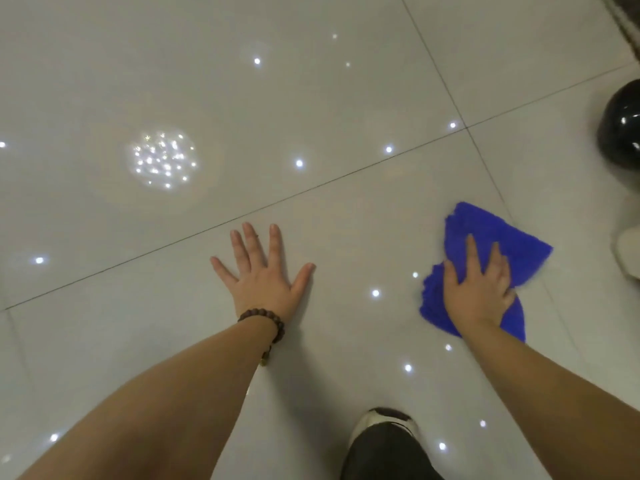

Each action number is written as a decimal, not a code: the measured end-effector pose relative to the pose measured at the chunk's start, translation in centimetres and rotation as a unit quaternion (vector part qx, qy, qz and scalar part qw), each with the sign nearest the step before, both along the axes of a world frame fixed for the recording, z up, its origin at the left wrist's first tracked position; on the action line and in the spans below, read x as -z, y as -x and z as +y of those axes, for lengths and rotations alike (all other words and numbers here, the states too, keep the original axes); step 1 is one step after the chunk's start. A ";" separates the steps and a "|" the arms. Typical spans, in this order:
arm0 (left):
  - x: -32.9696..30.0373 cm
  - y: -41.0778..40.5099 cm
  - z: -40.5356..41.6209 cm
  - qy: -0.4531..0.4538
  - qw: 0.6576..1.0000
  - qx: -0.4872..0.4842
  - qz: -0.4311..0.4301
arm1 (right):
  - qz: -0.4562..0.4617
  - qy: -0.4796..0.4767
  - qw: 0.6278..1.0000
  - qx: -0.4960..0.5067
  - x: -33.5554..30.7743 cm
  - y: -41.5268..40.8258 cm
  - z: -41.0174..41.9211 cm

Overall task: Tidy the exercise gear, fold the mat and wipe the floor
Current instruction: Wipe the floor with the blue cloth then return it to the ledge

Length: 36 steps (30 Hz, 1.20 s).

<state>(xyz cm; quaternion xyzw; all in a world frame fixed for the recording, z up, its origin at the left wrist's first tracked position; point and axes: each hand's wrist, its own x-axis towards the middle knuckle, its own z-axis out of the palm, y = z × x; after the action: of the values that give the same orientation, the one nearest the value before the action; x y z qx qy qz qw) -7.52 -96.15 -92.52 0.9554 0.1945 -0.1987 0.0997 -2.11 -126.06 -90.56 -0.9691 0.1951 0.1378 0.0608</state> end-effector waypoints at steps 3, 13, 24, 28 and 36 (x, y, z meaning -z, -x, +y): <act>0.0 0.1 0.2 0.004 1.000 0.000 -0.008 | 0.014 0.010 0.977 -0.212 0.7 2.2 3.3; 0.8 0.5 0.3 0.008 0.998 -0.009 -0.067 | -0.067 0.018 0.996 -0.047 2.5 -7.2 4.8; 1.3 10.5 -1.0 -0.046 0.989 -0.137 -0.022 | -0.004 -0.094 0.824 -0.559 1.3 4.9 28.2; 1.6 10.4 -1.1 -0.053 0.987 -0.144 -0.051 | -0.112 -0.094 0.820 -0.553 2.2 -2.6 20.9; 1.6 10.5 -1.2 -0.065 0.988 -0.137 -0.040 | -0.139 -0.022 0.989 -0.052 1.9 -2.9 12.5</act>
<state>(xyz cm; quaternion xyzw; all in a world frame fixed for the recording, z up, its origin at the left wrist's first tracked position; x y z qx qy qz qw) -18.04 -97.35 -94.14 0.9314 0.3319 -0.1315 0.0713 0.75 -113.58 -92.44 -0.9861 0.1310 0.0092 0.1018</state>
